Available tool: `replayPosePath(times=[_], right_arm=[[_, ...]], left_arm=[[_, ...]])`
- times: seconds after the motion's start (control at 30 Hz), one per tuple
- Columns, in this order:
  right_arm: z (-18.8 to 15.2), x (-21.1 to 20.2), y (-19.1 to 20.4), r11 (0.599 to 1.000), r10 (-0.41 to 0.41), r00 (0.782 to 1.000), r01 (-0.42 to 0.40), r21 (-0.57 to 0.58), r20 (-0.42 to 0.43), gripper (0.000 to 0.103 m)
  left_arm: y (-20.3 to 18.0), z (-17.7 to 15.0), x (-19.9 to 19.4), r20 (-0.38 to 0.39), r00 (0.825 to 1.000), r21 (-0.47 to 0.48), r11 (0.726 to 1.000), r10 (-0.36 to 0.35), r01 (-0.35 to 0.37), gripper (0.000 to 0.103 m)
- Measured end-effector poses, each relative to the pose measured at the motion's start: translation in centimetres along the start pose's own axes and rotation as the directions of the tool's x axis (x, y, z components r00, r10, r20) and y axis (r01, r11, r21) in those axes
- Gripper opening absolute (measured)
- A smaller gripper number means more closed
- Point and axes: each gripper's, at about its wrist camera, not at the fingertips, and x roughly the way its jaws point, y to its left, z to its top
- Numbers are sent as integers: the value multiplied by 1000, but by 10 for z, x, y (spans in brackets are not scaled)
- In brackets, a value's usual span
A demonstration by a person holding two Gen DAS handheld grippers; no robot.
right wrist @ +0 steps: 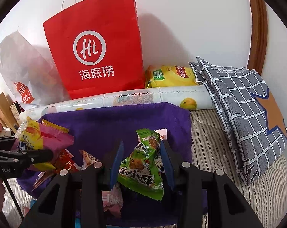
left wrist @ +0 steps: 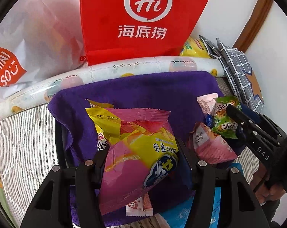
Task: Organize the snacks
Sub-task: 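Lower the pink-yellow chip bag with the left gripper while the right lowers the green bag, opening both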
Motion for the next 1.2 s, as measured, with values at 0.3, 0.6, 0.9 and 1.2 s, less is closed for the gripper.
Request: replayPosePath(times=[0.3,0.6,0.9,1.2], right_arm=[[1,1,-1,1000,7,1000,-7,9,-4,38],[0,2,-4,1000,10,1000,-10,23,-8,39],[-1,1,-5,1000,2,1000,-2,27,2,45],[0,-4,-6,1000,-11,1000,11,24,29,55]], left_arm=[[5,2,1,-15,1000,-29,1000,-9,8,60],[3,3,-1,-17,1000,-16,1000,-19,19,60],[1,7,-17,65,997,-2,999,-39,39,78],[-4,10,-43,127,989,5,997,-79,79,83]])
